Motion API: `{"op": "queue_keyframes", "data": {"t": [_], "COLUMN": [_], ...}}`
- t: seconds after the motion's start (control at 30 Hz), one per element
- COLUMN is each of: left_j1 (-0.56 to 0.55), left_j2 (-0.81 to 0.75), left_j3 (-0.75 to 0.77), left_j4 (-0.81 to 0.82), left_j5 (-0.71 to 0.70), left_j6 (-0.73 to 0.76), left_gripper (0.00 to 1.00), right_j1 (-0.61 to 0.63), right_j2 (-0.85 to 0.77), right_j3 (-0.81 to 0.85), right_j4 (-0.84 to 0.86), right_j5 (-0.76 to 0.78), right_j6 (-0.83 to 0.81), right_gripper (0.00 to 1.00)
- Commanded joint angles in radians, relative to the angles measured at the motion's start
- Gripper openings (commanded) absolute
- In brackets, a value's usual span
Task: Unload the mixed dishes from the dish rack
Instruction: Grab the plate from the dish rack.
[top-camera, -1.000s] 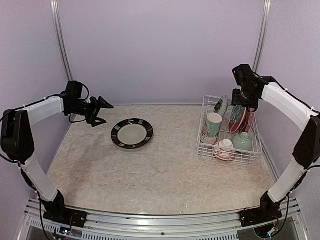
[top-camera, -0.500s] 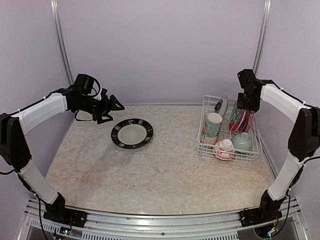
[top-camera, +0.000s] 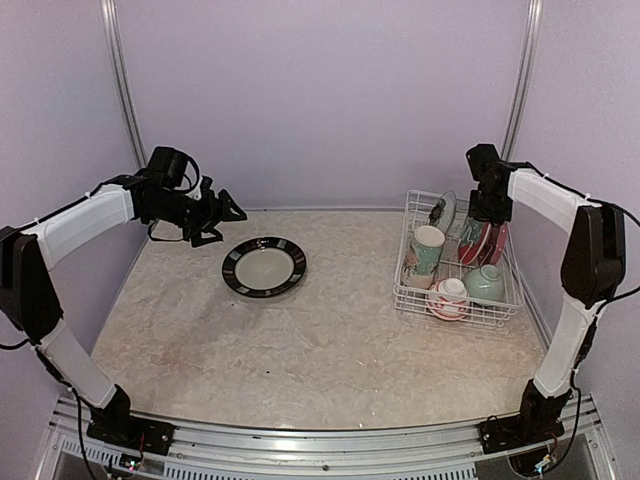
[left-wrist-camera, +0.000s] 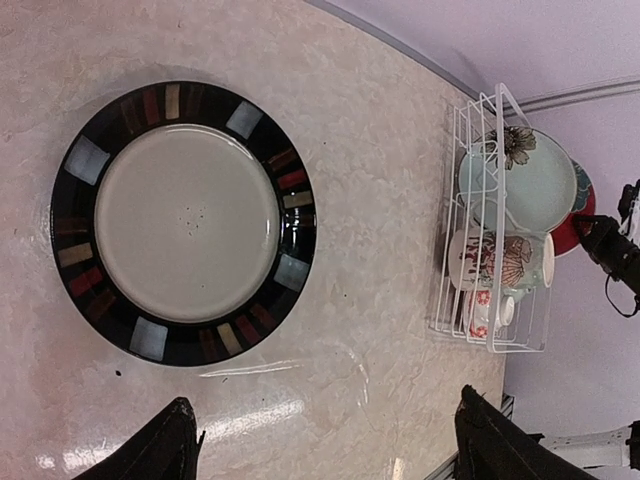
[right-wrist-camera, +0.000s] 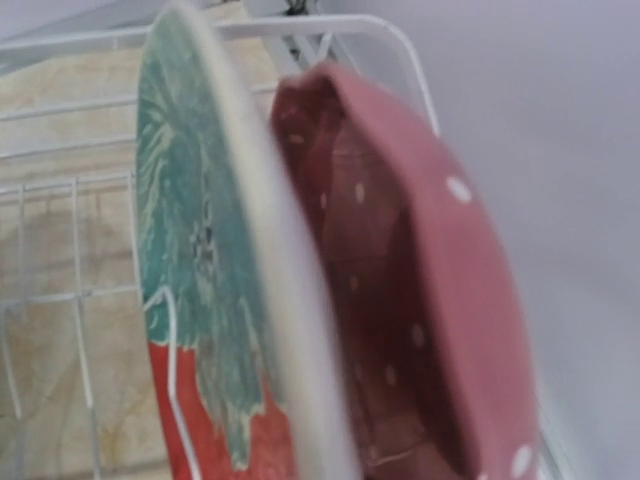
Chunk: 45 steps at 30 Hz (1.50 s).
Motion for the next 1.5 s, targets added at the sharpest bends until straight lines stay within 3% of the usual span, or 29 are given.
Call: {"op": "queue_keyframes", "data": {"t": [0.0, 0.33, 1.27, 1.47], "left_j1": [0.007, 0.022, 0.03, 0.031], "left_j2": [-0.018, -0.023, -0.012, -0.01], "left_j3": [0.028, 0.026, 0.022, 0.023], "left_j4": [-0.019, -0.019, -0.009, -0.015], "left_j5": [-0.009, 0.004, 0.035, 0.038], "left_j6": [0.022, 0.02, 0.005, -0.003], "left_gripper": [0.84, 0.85, 0.85, 0.85], "right_j1": [-0.011, -0.005, 0.157, 0.173], "right_j2": [0.034, 0.05, 0.019, -0.057], "right_j3": [0.043, 0.07, 0.394, 0.39], "right_j4": [0.008, -0.015, -0.321, -0.351], "right_j5": [0.054, 0.101, 0.393, 0.373], "right_j6": [0.001, 0.006, -0.008, -0.006], "right_gripper": [0.14, 0.0, 0.0, 0.0]}}
